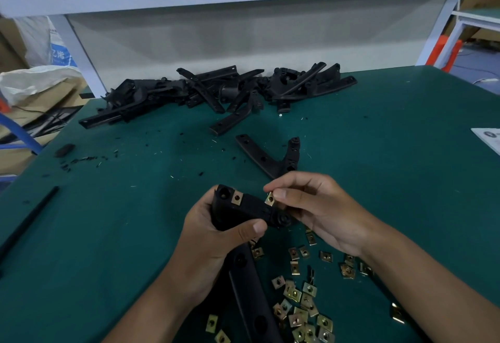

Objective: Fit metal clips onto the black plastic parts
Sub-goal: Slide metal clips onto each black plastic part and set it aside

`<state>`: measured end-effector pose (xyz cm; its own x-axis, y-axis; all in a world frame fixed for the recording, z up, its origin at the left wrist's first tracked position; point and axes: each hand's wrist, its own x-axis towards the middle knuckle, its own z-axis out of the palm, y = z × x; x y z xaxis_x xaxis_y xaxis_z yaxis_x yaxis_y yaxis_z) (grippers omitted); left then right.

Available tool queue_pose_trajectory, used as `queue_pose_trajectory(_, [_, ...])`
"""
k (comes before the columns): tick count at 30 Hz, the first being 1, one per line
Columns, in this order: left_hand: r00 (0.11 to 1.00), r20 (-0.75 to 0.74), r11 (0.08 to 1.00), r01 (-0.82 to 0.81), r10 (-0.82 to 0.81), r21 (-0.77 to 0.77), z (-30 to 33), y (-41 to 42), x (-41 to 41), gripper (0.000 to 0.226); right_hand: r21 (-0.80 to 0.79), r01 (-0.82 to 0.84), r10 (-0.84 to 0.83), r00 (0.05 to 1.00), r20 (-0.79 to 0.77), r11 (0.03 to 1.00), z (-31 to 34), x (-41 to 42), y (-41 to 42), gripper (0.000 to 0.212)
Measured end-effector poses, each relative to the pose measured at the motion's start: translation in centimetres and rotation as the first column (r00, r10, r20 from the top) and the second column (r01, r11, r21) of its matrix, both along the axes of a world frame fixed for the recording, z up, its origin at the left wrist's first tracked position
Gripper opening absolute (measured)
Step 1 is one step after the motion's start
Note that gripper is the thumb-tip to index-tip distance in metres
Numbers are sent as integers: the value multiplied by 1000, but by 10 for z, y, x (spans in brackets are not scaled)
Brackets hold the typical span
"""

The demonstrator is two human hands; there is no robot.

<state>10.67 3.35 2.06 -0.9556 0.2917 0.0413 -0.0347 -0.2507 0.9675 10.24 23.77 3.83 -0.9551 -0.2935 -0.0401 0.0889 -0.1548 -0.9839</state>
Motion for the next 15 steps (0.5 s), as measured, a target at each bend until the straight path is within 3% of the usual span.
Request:
queue_pose_trajectory(12, [1000, -19, 1000, 4, -4, 3, 1, 0, -1, 33, 8, -76, 75, 994, 76, 997, 1, 2, 0, 13])
queue_pose_trajectory(15, [1000, -18, 1000, 26, -25, 10, 1, -1, -1, 32, -63, -59, 64, 994, 86, 996, 0, 1, 0, 13])
